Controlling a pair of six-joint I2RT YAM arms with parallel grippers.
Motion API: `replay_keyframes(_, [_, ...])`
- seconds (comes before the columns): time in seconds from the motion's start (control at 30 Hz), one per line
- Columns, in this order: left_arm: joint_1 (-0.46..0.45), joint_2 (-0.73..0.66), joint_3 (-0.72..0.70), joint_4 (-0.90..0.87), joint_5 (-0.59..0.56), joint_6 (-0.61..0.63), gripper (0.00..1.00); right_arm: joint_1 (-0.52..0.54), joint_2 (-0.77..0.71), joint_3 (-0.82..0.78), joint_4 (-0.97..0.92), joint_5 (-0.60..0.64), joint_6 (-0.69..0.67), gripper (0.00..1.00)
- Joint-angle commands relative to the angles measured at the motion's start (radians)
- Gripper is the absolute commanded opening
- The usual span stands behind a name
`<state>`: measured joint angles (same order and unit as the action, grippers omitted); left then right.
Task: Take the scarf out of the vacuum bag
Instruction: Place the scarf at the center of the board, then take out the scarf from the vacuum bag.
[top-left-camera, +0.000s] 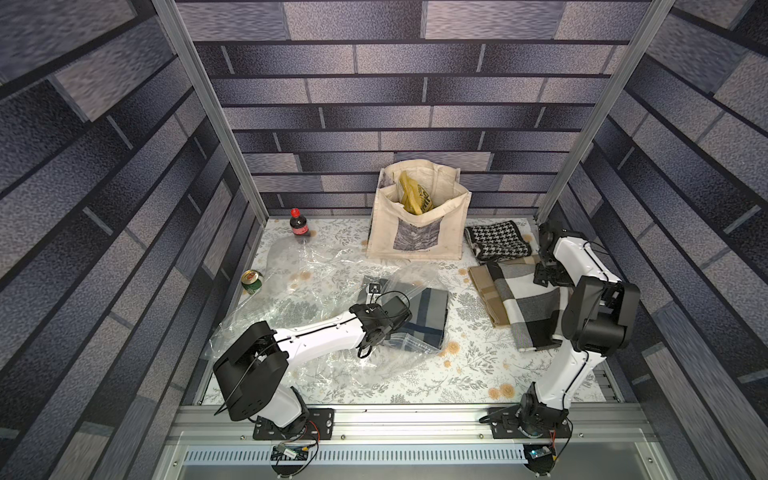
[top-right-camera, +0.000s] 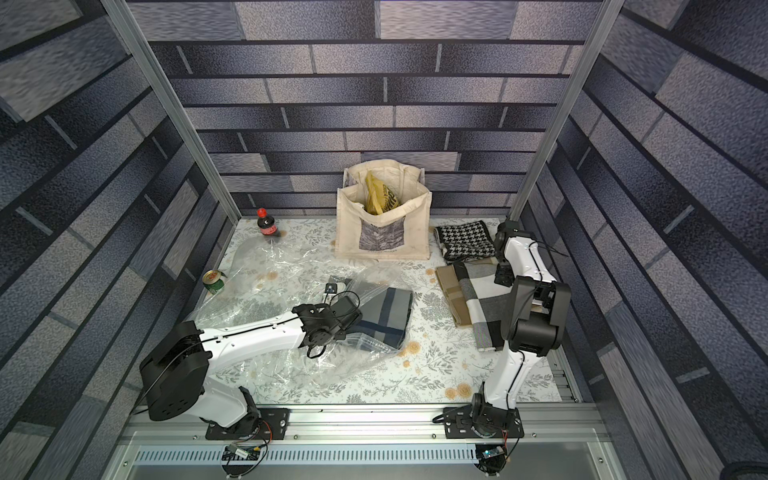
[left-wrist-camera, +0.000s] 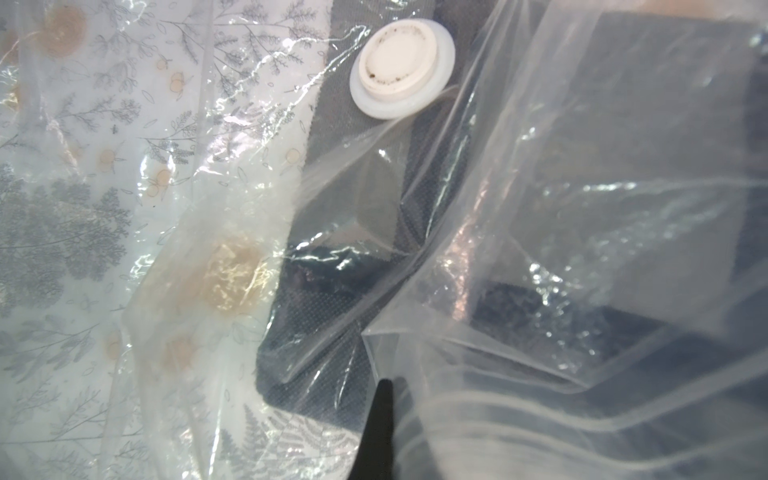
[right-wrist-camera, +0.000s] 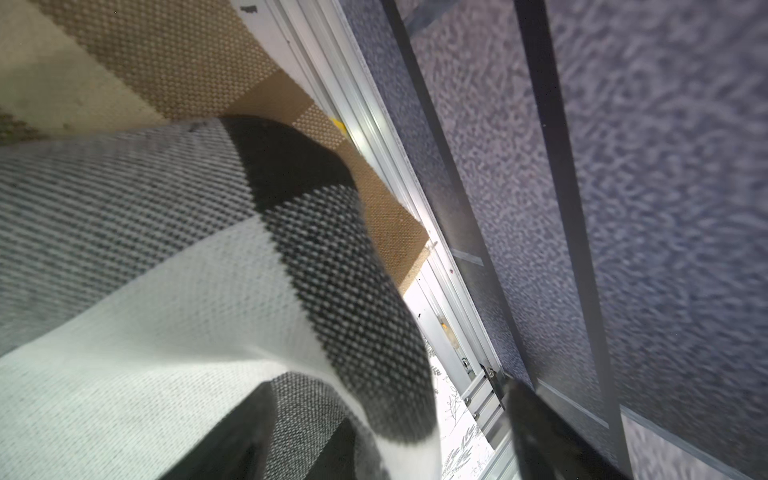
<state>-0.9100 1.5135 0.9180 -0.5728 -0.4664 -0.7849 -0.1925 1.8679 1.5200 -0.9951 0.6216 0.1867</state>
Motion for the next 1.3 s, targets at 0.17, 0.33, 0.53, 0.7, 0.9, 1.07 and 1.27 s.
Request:
replay_keyframes(0.17, [-0.008,0.013,0.039,-0.016,-0.009,0.026,0.0,0.005,-0.159,-0.038,0.036,-0.071,0.04,1.0])
replay_keyframes(0.33, [-0.009,0.011,0.038,-0.017,-0.009,0.026,0.0,0.006,-0.26,-0.13,0.121,-0.242,0.054,1.0])
replay_keyframes(0.53, [-0.017,0.019,0.056,-0.022,-0.011,0.031,0.0,0.069,-0.364,-0.253,0.218,-0.379,0.087,1.0])
replay_keyframes(0.7, [-0.031,0.028,0.067,-0.03,-0.018,0.03,0.0,0.138,-0.455,-0.338,0.281,-0.543,0.138,1.0])
replay_keyframes(0.9, [-0.065,0.021,0.071,-0.024,-0.038,0.035,0.0,0.258,-0.586,-0.444,0.392,-0.713,0.229,1.0])
replay_keyframes(1.07, [-0.107,0.006,0.081,-0.001,-0.058,0.058,0.0,0.339,-0.639,-0.602,0.546,-0.923,0.323,1.0])
replay_keyframes(1.27, [-0.137,0.04,0.134,-0.01,-0.06,0.067,0.0,0.445,-0.639,-0.725,0.706,-1.021,0.372,1.0])
